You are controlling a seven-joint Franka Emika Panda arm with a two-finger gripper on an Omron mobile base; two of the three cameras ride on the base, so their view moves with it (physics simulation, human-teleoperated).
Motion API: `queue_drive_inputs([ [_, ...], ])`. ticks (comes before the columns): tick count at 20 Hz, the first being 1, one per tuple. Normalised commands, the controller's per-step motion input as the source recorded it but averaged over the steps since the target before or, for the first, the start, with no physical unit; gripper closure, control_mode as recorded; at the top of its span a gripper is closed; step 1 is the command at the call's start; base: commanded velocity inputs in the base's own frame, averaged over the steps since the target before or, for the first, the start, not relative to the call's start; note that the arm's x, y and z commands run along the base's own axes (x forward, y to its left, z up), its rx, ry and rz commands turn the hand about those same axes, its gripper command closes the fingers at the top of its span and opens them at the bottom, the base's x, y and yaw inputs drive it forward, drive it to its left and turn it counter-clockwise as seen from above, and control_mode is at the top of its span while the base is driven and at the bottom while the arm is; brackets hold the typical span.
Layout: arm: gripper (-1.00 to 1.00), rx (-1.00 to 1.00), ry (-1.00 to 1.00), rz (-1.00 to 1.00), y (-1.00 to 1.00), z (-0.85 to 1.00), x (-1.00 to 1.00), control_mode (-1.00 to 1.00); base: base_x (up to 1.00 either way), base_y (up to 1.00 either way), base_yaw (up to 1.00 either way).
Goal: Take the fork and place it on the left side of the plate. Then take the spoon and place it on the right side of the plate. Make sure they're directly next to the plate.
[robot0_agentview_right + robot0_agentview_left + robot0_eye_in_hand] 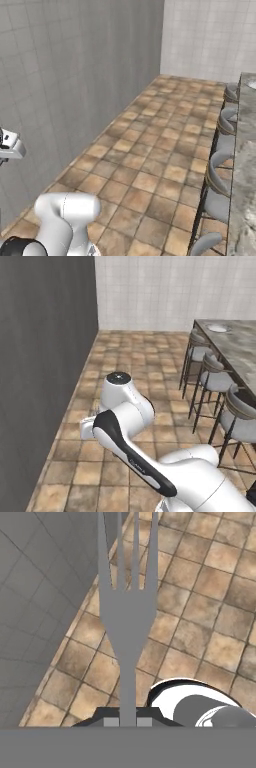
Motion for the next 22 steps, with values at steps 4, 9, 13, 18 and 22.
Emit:
queue_drive_inputs([
  [4, 1.0, 0.0, 0.0, 0.0, 0.0, 0.0, 0.0, 1.0, 0.73, 0.0, -0.24],
  [9, 1.0, 0.0, 0.0, 0.0, 0.0, 0.0, 0.0, 1.0, 0.76, 0.0, -0.21],
  [13, 1.0, 0.0, 0.0, 0.0, 0.0, 0.0, 0.0, 1.0, 0.77, 0.0, -0.19],
  [18, 1.0, 0.0, 0.0, 0.0, 0.0, 0.0, 0.0, 1.0, 0.73, 0.0, -0.24],
  [22, 1.0, 0.0, 0.0, 0.0, 0.0, 0.0, 0.0, 1.0, 0.78, 0.01, -0.2],
])
